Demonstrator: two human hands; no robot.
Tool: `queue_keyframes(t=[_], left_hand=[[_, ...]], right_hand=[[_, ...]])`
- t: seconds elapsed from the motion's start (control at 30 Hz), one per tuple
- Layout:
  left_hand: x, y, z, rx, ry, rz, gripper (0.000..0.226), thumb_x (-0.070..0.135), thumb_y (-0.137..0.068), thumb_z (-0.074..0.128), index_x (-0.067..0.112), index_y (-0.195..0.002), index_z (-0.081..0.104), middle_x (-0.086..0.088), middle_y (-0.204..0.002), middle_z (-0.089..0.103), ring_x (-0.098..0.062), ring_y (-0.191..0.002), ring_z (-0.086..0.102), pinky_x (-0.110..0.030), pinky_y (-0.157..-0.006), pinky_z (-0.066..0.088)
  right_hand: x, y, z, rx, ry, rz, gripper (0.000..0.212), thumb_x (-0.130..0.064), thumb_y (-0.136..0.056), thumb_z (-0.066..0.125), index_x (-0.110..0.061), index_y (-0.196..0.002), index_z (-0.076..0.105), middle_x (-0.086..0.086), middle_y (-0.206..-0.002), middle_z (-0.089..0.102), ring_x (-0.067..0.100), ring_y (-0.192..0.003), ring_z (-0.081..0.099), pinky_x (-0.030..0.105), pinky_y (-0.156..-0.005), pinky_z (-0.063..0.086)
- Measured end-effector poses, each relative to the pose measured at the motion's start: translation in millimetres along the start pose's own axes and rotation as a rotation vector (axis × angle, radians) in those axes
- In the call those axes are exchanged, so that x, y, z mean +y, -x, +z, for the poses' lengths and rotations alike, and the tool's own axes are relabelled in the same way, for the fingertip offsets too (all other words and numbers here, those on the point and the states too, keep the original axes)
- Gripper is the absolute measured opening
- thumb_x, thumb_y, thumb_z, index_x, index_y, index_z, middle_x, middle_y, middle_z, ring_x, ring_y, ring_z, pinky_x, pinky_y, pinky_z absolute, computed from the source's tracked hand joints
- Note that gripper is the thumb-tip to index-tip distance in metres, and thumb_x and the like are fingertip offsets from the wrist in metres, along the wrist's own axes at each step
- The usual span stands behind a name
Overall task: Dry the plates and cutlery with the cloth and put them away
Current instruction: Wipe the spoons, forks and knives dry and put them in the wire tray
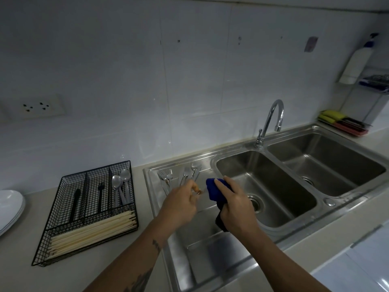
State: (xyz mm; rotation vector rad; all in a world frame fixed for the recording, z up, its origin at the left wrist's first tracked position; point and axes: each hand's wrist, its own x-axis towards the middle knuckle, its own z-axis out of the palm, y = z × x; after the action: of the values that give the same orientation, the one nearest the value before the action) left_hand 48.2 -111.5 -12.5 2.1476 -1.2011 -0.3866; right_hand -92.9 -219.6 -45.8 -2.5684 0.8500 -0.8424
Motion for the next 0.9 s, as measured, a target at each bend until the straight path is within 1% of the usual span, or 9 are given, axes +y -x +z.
queue_keyframes(t=[0.1, 0.3, 0.37, 0.47, 0.6, 0.67, 0.73, 0.83, 0.9], left_hand=[[-6, -6, 3, 0.097, -0.001, -0.100, 0.013, 0.017, -0.097, 0.053, 0.016, -0.086, 0.059, 0.001, -0.078, 0.059, -0.017, -0.071, 0.056, -0.032, -0.063, 0.046], [-11, -10, 4, 0.230, 0.398, -0.398, 0.022, 0.016, -0.086, 0.068, 0.018, -0.064, 0.065, 0.003, -0.060, 0.061, -0.016, -0.063, 0.056, -0.023, -0.060, 0.041], [-10, -9, 5, 0.232, 0.452, -0.446, 0.020, 0.016, -0.083, 0.071, 0.016, -0.064, 0.065, 0.003, -0.058, 0.062, -0.017, -0.061, 0.058, -0.025, -0.062, 0.046], [-5, -9, 8, 0.167, 0.564, -0.516, 0.002, 0.013, -0.082, 0.071, 0.013, -0.082, 0.069, -0.003, -0.066, 0.073, -0.018, -0.064, 0.071, -0.033, -0.070, 0.060], [13, -12, 11, 0.121, 0.810, -0.538, 0.018, -0.004, -0.084, 0.061, 0.002, -0.100, 0.061, -0.019, -0.080, 0.074, -0.027, -0.070, 0.075, -0.034, -0.066, 0.062], [23, -13, 6, 0.112, 0.901, -0.539, 0.022, -0.007, -0.086, 0.057, 0.001, -0.106, 0.059, -0.020, -0.084, 0.073, -0.028, -0.070, 0.074, -0.032, -0.059, 0.060], [26, -15, -3, 0.133, 0.985, -0.566, 0.022, -0.008, -0.088, 0.054, 0.000, -0.108, 0.058, -0.020, -0.083, 0.071, -0.027, -0.065, 0.072, -0.031, -0.052, 0.057], [28, -12, -17, 0.119, 1.017, -0.623, 0.012, -0.009, -0.093, 0.047, -0.003, -0.094, 0.058, -0.022, -0.081, 0.067, -0.026, -0.061, 0.068, -0.031, -0.054, 0.058], [26, -12, -21, 0.099, 0.961, -0.657, 0.024, -0.013, -0.094, 0.045, 0.003, -0.078, 0.054, -0.023, -0.081, 0.064, -0.022, -0.054, 0.066, -0.024, -0.049, 0.054]], right_hand=[[4, 1, -9, 0.002, -0.032, 0.106, 0.064, 0.000, -0.078, 0.059, -0.022, -0.137, 0.047, 0.006, -0.138, 0.052, 0.030, -0.103, 0.062, 0.046, -0.084, 0.054], [16, 8, -16, -0.042, -0.197, 0.320, 0.040, 0.002, -0.077, 0.056, -0.025, -0.107, 0.060, -0.004, -0.094, 0.064, 0.015, -0.085, 0.059, 0.028, -0.073, 0.044], [20, 9, -17, -0.035, -0.291, 0.444, 0.037, 0.001, -0.079, 0.054, -0.026, -0.101, 0.064, -0.004, -0.087, 0.065, 0.016, -0.084, 0.060, 0.027, -0.071, 0.042], [18, 4, -21, -0.002, -0.373, 0.517, 0.030, -0.003, -0.085, 0.052, -0.026, -0.100, 0.062, -0.003, -0.078, 0.064, 0.017, -0.074, 0.061, 0.028, -0.063, 0.045], [-7, -6, -22, 0.061, -0.205, 0.345, 0.041, -0.003, -0.083, 0.054, -0.026, -0.115, 0.063, -0.004, -0.094, 0.067, 0.008, -0.076, 0.059, 0.006, -0.063, 0.037], [-20, -3, -11, 0.030, -0.094, 0.147, 0.051, -0.004, -0.079, 0.056, -0.029, -0.123, 0.059, -0.004, -0.112, 0.062, 0.012, -0.089, 0.059, 0.018, -0.075, 0.047], [-21, 7, 7, -0.027, 0.088, -0.006, 0.058, -0.007, -0.075, 0.062, -0.027, -0.129, 0.054, -0.001, -0.125, 0.054, 0.020, -0.097, 0.058, 0.033, -0.077, 0.053], [-4, 21, 17, -0.037, 0.102, 0.021, 0.067, -0.002, -0.070, 0.066, -0.020, -0.133, 0.054, 0.005, -0.134, 0.051, 0.028, -0.105, 0.058, 0.037, -0.081, 0.053], [1, 21, 15, -0.034, 0.087, 0.082, 0.065, 0.000, -0.068, 0.066, -0.020, -0.130, 0.057, 0.005, -0.134, 0.051, 0.030, -0.104, 0.059, 0.037, -0.080, 0.052]])
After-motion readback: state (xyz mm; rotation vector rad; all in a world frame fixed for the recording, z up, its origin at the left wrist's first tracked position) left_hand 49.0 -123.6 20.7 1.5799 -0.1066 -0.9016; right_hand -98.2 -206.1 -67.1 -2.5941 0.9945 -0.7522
